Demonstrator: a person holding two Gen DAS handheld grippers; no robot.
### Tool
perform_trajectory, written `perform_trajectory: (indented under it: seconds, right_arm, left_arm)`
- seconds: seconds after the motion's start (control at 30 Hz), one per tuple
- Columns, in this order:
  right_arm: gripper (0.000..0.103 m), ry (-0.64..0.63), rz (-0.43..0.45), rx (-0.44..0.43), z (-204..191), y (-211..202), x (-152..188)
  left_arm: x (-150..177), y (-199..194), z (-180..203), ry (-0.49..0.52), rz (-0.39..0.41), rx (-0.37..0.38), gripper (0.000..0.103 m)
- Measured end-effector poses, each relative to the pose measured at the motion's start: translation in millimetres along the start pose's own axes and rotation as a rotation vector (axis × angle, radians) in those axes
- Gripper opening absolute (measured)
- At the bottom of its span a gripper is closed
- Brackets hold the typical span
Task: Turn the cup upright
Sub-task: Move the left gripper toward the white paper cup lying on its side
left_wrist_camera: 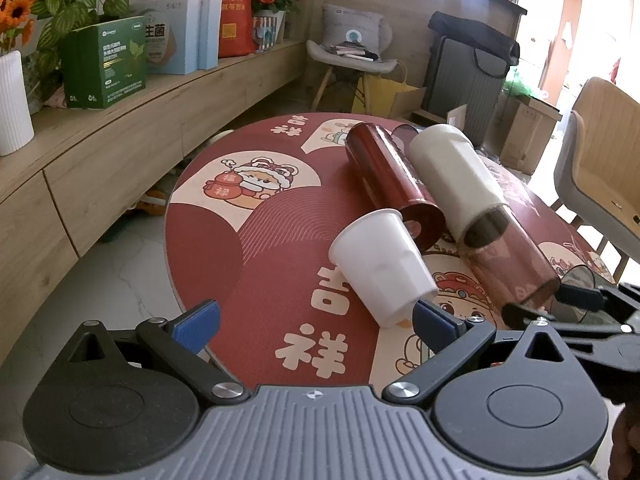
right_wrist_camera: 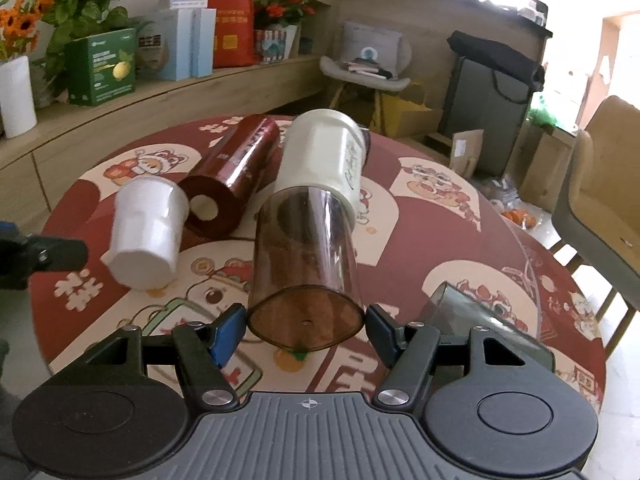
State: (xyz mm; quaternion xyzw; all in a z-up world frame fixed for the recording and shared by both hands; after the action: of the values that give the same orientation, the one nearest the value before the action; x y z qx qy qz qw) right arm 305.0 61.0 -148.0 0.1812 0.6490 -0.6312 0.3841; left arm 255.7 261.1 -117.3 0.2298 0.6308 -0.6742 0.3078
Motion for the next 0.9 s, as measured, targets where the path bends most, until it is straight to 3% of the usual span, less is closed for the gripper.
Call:
perform_trajectory:
  seconds: [0.3,0.43,0.67,0.9]
  right_arm:
    - [0.063,-0.009,-0.005,0.051,2.0,10.2,-7.8]
    - [0.067,-0.019,0.003,0.037,-3.3,4.4,-4.7]
    - [0.069,0.005,0.009,0.018,-2.4,4.5,0.2]
    - [0.069,0.032,0.047,-0.005,4.5,-3.2,-0.2]
  left_arm:
    - [-0.2,2.2,-2.1,-0.009,-0.007,0.004,0.103]
    - [-2.3,3.5,-3.4,-0.035,-0.016,0.03,0.103]
    - [-9.4,9.8,-8.5,-0.075,-0.059,-0.014,0.102]
    - [-22.1,8.1,9.8,-0.033,-0.07,-0.016,0.102]
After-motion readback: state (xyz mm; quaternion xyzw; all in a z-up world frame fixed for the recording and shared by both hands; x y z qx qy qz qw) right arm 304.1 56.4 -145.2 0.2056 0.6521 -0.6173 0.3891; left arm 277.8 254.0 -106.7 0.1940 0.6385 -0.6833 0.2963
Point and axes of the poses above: each gripper's, at about its wrist camera, not at the fingertips, and y roughly the way its jaws point, z to its right, x to its underside, the point moved 8 cm from there along y, roughly the way its jaws point, and after that the axes turned 2 degrees about -z, right-handed, at the moved point
